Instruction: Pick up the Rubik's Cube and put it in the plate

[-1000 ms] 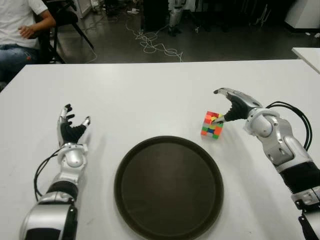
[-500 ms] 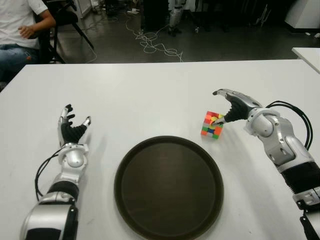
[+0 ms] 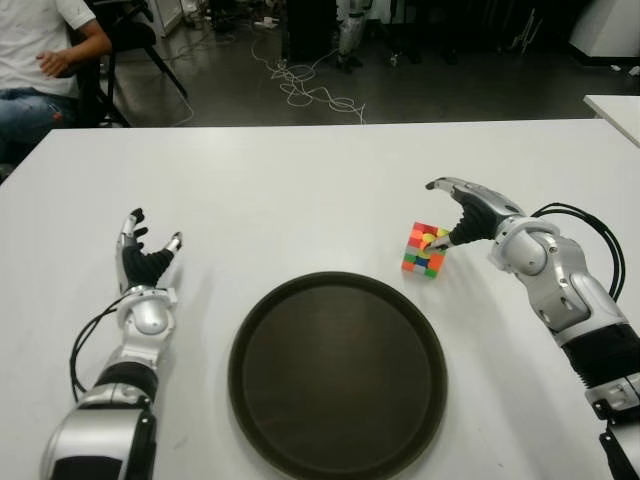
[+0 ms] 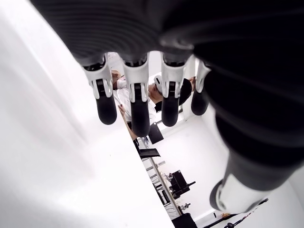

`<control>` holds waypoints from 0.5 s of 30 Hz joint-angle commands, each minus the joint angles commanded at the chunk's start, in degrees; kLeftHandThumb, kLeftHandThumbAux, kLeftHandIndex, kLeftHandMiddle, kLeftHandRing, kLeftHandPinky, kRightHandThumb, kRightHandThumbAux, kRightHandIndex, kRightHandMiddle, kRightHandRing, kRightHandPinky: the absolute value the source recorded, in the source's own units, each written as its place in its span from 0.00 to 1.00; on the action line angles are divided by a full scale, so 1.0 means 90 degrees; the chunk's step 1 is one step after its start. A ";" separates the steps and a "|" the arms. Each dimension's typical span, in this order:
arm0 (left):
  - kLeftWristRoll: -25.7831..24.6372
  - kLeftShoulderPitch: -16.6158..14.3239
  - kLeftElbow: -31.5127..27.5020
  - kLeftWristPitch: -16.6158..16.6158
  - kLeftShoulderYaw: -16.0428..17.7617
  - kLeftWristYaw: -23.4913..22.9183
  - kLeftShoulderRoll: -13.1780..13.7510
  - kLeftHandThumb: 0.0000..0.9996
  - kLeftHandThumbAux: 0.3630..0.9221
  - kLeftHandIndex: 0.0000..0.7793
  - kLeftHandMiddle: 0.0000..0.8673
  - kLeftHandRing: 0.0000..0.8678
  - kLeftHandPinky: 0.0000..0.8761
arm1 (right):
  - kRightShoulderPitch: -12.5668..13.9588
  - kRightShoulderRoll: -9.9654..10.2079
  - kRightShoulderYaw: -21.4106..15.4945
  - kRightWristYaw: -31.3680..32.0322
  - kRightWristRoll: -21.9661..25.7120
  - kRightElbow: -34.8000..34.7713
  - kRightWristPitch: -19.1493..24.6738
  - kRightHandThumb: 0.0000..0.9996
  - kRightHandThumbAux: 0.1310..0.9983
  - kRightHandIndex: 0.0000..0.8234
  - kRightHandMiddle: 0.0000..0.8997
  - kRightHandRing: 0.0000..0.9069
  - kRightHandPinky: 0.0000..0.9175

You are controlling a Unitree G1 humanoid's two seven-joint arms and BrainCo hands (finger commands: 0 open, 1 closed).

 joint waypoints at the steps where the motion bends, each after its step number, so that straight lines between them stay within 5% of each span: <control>1: -0.0004 -0.0001 0.0002 -0.0001 0.0003 -0.0007 0.0001 0.08 0.68 0.13 0.17 0.17 0.16 | -0.0005 0.0003 0.0010 -0.0011 0.0002 0.0029 -0.0023 0.00 0.74 0.06 0.09 0.09 0.06; 15: 0.0037 -0.0007 0.0004 0.0030 -0.0031 0.0018 0.0017 0.11 0.69 0.14 0.18 0.20 0.22 | -0.0064 0.0101 0.0062 -0.0012 0.0038 0.0237 0.0036 0.00 0.74 0.04 0.08 0.09 0.06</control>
